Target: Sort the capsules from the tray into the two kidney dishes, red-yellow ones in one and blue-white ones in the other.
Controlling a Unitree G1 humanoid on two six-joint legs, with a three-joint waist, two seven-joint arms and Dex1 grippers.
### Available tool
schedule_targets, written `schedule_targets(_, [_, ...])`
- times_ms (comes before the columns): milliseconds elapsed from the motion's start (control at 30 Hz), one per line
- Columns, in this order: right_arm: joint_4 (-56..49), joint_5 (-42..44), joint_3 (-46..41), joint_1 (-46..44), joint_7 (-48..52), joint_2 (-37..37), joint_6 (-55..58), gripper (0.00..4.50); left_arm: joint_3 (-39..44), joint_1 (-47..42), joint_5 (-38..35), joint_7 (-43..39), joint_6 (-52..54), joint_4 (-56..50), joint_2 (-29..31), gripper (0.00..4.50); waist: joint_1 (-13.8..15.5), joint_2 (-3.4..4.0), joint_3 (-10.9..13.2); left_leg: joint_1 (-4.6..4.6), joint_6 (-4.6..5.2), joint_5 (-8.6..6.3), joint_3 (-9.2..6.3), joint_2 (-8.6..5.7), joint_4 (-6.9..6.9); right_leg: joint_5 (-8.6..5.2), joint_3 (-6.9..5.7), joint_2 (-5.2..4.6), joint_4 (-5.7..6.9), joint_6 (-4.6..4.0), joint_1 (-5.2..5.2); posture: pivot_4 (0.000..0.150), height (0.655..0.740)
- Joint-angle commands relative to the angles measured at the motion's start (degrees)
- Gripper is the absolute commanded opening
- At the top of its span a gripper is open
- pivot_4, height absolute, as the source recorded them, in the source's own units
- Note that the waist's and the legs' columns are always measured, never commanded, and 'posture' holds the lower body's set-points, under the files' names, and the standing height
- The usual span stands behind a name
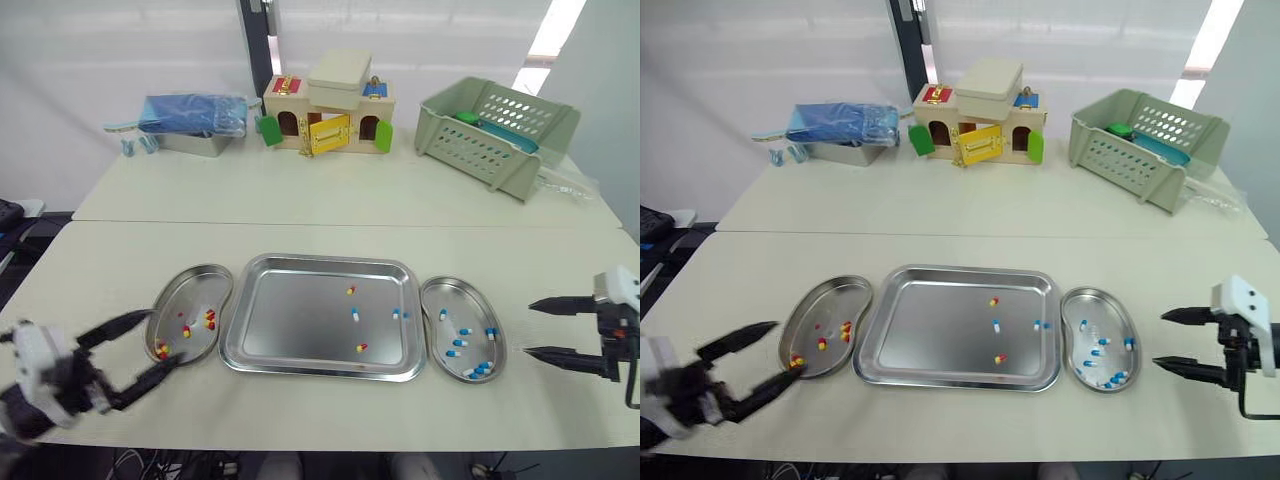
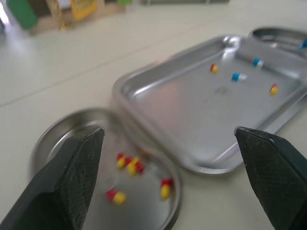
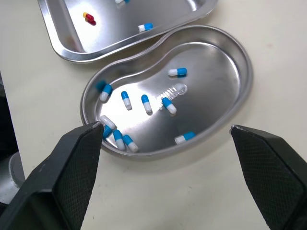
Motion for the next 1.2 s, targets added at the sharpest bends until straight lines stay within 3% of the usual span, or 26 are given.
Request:
schedule_targets(33, [2.5,0.5,-5.6,2.3,1.4,1.3,-5.6,4.44,5.9,-3.1,3.4,-4.0,4.2,11.5,7.3,4.5,0.0,0.04,0.0,0.02,0.0,0.0,0.03,-0.01,0.0,0.0,0.02,-0.01,0.0,0.0,0.01,0.15,0.74])
schedule_targets(133, [5.2,-0.3,-6.3,3.7,2.1,1.3,-8.6,4.44,6.2,-6.3,7.0,-6.6,5.5,18.4,11.8,4.5,-0.1,0.05,0.0,0.03,0.0,0.0,0.03,0.01,-0.02,-0.01,0.03,0.03,0.02,-0.01,-0.02,0.15,0.74])
schedule_targets(300, [7.4,-0.6,-5.9,4.3,1.9,0.6,-10.5,4.44,5.1,-10.6,11.6,-9.1,6.2,23.6,13.8,4.5,-0.6,0.07,0.0,0.0,-0.01,0.0,0.07,0.03,-0.07,-0.01,0.06,0.03,0.02,-0.01,-0.08,0.15,0.74])
schedule_targets(700, [7.5,0.3,-5.7,5.3,-0.4,2.6,-11.5,4.44,3.4,-16.8,16.9,-10.5,6.3,26.0,11.8,4.5,-0.5,0.07,0.0,0.0,-0.01,0.0,0.07,0.04,-0.06,-0.01,0.05,0.02,0.05,-0.01,-0.07,0.15,0.74])
schedule_targets(1200, [-0.6,3.2,-6.3,10.6,-1.3,6.2,-10.5,4.44,0.0,-19.2,18.7,-13.1,6.5,23.6,9.5,4.5,-0.5,0.06,0.0,-0.02,-0.02,0.0,0.07,0.04,-0.05,-0.01,0.05,0.02,0.06,-0.01,-0.07,0.15,0.74])
